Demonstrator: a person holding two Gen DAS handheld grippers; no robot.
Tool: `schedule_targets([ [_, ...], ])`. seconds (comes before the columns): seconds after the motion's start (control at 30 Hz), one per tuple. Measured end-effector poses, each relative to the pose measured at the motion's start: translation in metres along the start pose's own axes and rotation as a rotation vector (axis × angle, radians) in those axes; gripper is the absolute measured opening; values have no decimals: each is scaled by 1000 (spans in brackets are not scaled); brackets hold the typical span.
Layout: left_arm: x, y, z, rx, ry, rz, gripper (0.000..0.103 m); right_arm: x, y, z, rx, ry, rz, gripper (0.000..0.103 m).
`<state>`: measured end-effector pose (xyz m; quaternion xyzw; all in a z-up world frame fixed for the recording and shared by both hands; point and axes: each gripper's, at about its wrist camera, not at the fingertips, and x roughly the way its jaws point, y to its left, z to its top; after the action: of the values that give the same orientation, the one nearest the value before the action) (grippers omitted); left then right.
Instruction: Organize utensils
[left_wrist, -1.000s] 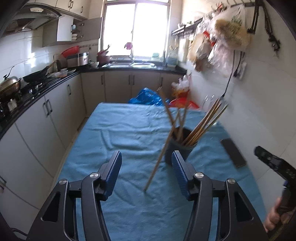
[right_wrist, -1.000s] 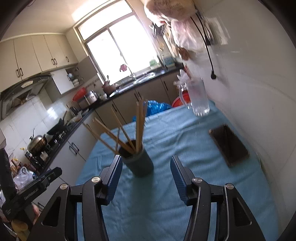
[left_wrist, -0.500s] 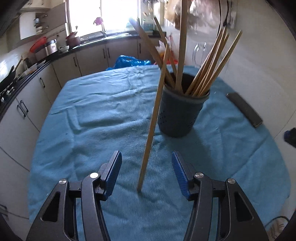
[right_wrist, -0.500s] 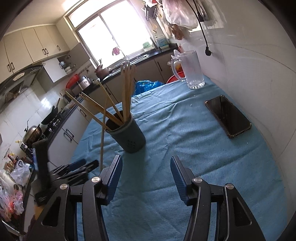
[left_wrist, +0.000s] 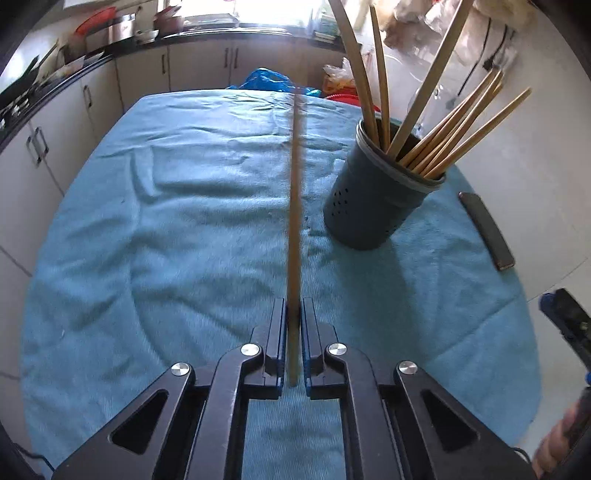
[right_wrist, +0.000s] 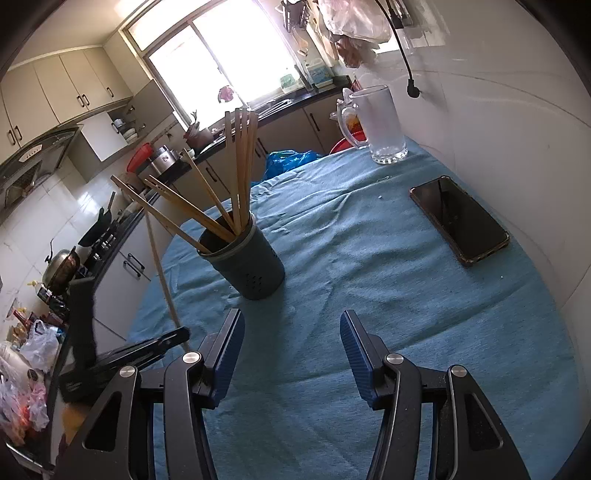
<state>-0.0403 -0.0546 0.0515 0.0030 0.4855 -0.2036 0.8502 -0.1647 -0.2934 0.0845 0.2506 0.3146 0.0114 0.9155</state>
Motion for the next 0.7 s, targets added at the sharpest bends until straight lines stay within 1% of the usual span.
schedule_targets([
  [0.1, -15, 1, -11, -25, -17, 15, 8, 2, 0, -1, -1, 5, 4, 58],
  [0.17, -24, 2, -19, -38, -31, 32, 19, 3, 1, -3, 1, 12, 8, 58],
  [0.2, -29, 0, -22, -35, -44, 40, 32, 4, 1, -3, 3, 15, 12, 58],
  [0.23, -38, -1, -26, -32, -61, 51, 42, 4, 2, -4, 5, 17, 16, 58],
  [0.33, -55, -8, -34, -36, -118, 78, 53, 2, 4, -8, 1, 19, 25, 58],
  [0.43, -72, -11, -41, -56, -159, 85, 61, -4, 9, -12, -18, 12, 27, 58],
  [0.47, -76, -12, -43, -59, -170, 90, 63, -6, 12, -13, -32, 6, 23, 59],
  [0.53, -85, -15, -47, -63, -194, 113, 68, -11, 17, -16, -56, -7, 15, 61],
  [0.7, -103, -20, -57, -75, -242, 190, 73, -24, 29, -25, -114, -40, -10, 64],
])
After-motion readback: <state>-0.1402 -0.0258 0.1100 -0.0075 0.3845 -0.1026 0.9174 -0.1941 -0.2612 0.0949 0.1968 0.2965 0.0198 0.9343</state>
